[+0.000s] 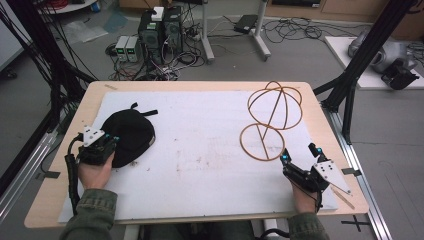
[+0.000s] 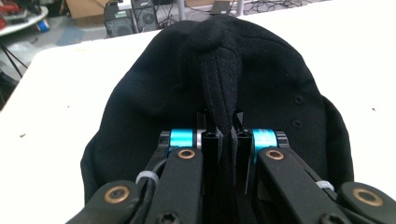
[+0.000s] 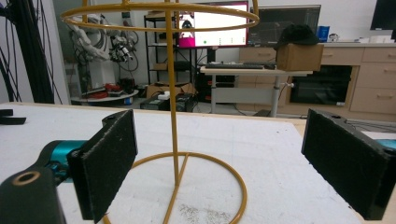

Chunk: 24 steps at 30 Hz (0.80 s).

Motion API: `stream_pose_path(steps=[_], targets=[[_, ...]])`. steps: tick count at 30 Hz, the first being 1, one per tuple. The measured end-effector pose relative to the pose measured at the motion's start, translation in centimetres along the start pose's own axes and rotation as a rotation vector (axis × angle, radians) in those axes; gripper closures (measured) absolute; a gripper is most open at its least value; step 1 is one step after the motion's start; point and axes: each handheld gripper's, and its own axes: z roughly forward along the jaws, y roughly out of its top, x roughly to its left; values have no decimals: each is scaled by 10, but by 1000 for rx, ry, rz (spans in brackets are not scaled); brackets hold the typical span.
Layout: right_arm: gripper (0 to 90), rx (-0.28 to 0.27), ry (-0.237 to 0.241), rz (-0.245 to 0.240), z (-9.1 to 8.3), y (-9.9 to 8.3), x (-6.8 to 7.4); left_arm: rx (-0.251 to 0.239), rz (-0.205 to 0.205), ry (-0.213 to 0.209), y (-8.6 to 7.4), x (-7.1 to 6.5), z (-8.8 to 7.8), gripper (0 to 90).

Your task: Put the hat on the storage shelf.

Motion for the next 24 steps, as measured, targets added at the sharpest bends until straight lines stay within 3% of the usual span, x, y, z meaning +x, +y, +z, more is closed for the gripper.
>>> stream_pose_path(steps=[12, 16, 24], targets=[[97, 1, 2, 3, 0, -1, -1, -44, 5, 19, 4, -2, -6, 865], [97, 2, 5, 2, 0, -1, 0, -115, -21, 22, 7, -3, -12, 864], [97, 1, 1, -1, 0, -1, -2, -195, -31, 36, 11, -4, -19, 863]])
